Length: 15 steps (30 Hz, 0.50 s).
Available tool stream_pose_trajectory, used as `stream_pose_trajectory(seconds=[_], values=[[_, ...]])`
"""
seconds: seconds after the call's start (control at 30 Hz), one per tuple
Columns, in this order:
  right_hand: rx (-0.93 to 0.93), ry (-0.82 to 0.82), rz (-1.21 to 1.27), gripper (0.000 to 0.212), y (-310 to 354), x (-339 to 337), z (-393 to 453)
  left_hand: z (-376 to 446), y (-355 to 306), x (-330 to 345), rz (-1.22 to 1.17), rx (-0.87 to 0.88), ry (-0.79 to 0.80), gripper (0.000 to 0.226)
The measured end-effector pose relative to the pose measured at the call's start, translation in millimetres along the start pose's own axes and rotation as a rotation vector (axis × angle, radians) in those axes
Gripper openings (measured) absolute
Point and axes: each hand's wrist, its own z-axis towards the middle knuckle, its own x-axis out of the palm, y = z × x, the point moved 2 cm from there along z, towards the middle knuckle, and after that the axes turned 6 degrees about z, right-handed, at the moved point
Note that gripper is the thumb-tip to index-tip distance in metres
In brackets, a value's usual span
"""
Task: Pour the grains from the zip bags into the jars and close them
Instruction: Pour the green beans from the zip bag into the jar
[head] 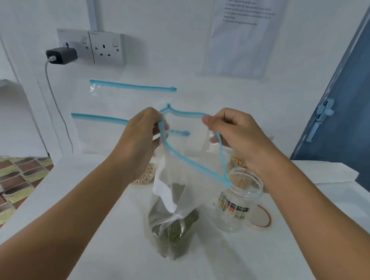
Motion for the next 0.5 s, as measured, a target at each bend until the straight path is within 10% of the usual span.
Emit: stream_pose_trajectory(seconds=[0.5], values=[[-0.048, 0.21, -0.364, 0.024, 30, 7, -20, -31, 42, 20, 0.206, 0.155, 0.42, 0.05]])
